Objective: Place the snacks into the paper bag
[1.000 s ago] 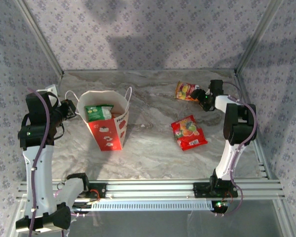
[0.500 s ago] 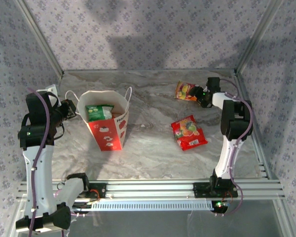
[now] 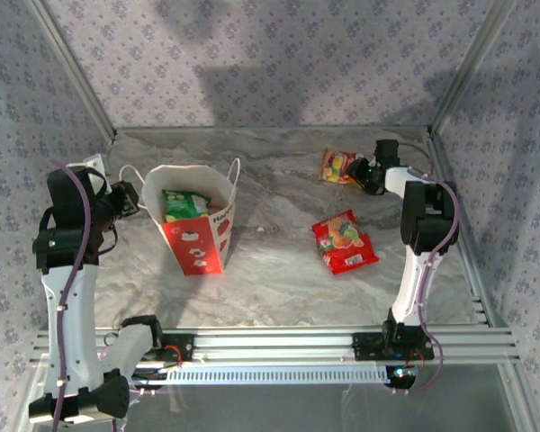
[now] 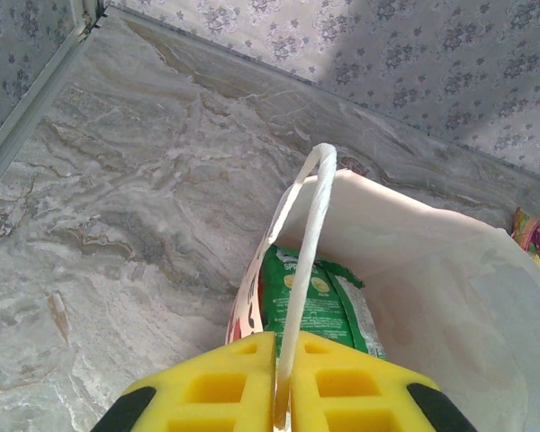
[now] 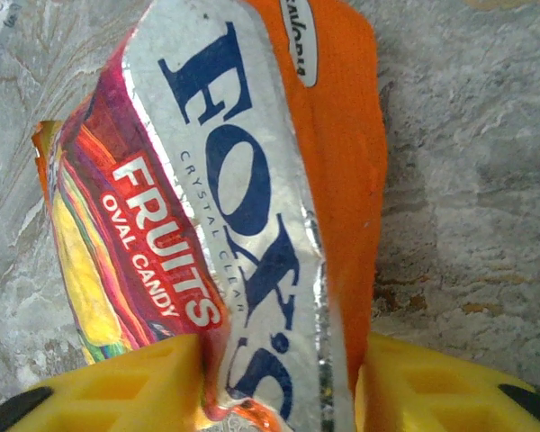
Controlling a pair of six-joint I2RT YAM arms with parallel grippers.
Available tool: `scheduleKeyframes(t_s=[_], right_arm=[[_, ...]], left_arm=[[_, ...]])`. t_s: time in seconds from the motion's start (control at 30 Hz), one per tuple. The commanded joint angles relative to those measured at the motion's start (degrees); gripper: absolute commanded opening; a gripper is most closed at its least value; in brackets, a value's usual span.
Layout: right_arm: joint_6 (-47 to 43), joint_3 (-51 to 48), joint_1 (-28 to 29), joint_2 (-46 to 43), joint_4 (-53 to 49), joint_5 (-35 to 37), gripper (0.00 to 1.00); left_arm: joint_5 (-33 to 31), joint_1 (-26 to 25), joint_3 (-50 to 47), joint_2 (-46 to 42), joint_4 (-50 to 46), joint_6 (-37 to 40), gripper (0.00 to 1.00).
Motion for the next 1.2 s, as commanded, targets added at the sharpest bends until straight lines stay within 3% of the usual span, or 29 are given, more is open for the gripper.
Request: scheduleKeyframes(t_s=[0.0,0.73,1.17], right_arm=[[-0.47,1.47,0.36,0.61,-2.19,-0.07,0.37],[-7.14,7.46,7.6,-2.42,-11.53,-1.25,0.08],[-12.39,8.95,14.04,-5.94,-19.09,-5.77,0.06]], left_arm=[[0.46,0.29,1.43,-0.12,0.87,-0.22,0.11],[0.26,0.31,0.46,-0.56,1.48,-0.49,0.11],[0.35,0.34,1.51,-1.95,0.34,-0.12,0.11]])
